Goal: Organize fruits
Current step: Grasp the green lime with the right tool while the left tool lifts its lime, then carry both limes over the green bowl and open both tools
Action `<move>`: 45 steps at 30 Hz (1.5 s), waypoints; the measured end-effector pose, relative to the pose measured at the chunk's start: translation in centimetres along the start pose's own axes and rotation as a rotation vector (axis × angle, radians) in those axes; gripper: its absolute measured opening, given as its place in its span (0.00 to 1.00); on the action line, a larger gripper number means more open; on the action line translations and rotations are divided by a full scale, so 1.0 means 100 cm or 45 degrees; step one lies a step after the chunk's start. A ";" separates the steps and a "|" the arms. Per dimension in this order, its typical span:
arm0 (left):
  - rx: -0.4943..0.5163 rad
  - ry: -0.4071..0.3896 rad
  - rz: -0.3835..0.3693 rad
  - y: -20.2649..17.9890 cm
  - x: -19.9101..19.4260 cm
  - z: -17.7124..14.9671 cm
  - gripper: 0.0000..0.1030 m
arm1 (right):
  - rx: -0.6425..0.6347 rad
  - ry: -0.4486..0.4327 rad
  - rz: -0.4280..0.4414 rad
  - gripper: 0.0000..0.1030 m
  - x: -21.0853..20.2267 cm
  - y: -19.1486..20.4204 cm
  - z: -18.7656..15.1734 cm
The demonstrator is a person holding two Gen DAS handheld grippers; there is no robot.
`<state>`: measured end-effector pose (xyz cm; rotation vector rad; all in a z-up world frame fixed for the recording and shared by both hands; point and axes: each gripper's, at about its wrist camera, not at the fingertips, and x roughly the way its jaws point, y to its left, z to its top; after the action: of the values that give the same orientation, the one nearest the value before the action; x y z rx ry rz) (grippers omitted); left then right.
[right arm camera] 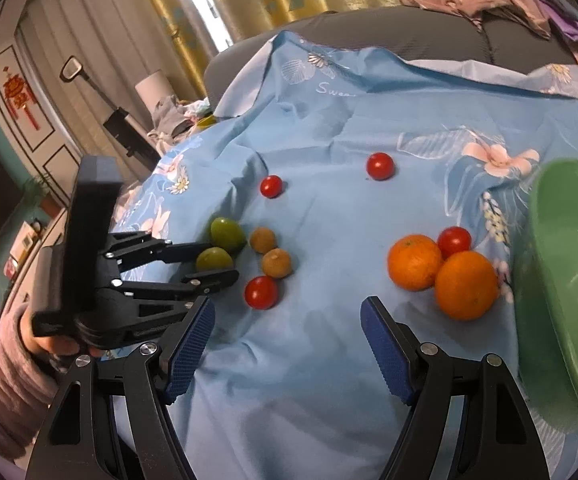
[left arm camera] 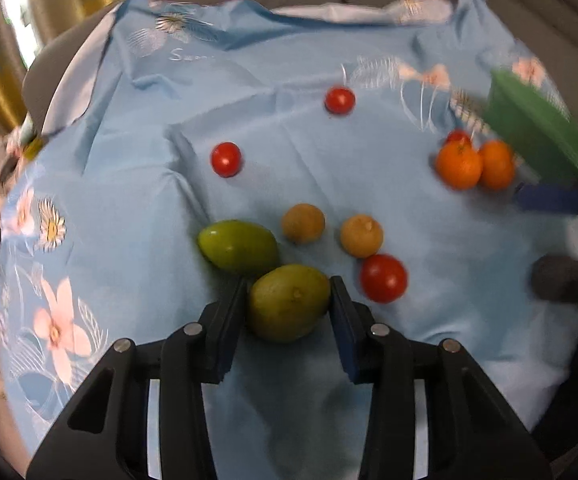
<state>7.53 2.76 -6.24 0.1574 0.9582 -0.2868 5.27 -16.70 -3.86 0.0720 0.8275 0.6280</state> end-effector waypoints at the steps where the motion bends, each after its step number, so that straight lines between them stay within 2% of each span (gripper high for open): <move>1: -0.033 -0.022 -0.028 0.004 -0.007 0.000 0.40 | -0.019 0.003 -0.001 0.75 0.003 0.003 0.002; 4: -0.137 -0.104 -0.095 0.017 -0.032 -0.001 0.40 | -0.096 0.006 0.012 0.75 0.012 0.016 0.012; 9: -0.227 -0.199 -0.100 0.032 -0.062 0.001 0.40 | -0.227 0.032 0.046 0.74 0.036 0.038 0.037; 11: -0.240 -0.214 -0.092 0.035 -0.066 -0.001 0.40 | -0.297 0.075 0.100 0.69 0.055 0.050 0.047; 15: -0.263 -0.228 -0.102 0.042 -0.071 -0.008 0.40 | -0.417 0.198 0.091 0.68 0.094 0.065 0.056; 17: -0.263 -0.225 -0.096 0.043 -0.071 -0.009 0.40 | -0.465 0.254 0.091 0.57 0.112 0.070 0.058; 22: -0.282 -0.220 -0.084 0.050 -0.073 -0.010 0.40 | -0.549 0.346 0.046 0.53 0.146 0.077 0.064; 25: -0.279 -0.228 -0.065 0.051 -0.075 -0.010 0.40 | -0.578 0.391 0.041 0.38 0.156 0.079 0.066; 26: -0.282 -0.224 -0.059 0.051 -0.075 -0.010 0.40 | -0.586 0.395 0.045 0.34 0.156 0.080 0.066; 28: -0.280 -0.224 -0.047 0.051 -0.076 -0.010 0.40 | -0.603 0.393 0.018 0.34 0.154 0.081 0.065; 32: -0.262 -0.226 -0.036 0.047 -0.080 -0.010 0.40 | -0.551 0.370 0.032 0.34 0.146 0.080 0.063; 45: -0.139 -0.264 0.021 0.005 -0.106 -0.004 0.40 | -0.309 0.124 0.064 0.34 0.046 0.059 0.056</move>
<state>1.62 5.19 2.25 0.0348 0.7647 -0.2304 8.66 -8.37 -1.27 -0.1595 0.8393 0.7797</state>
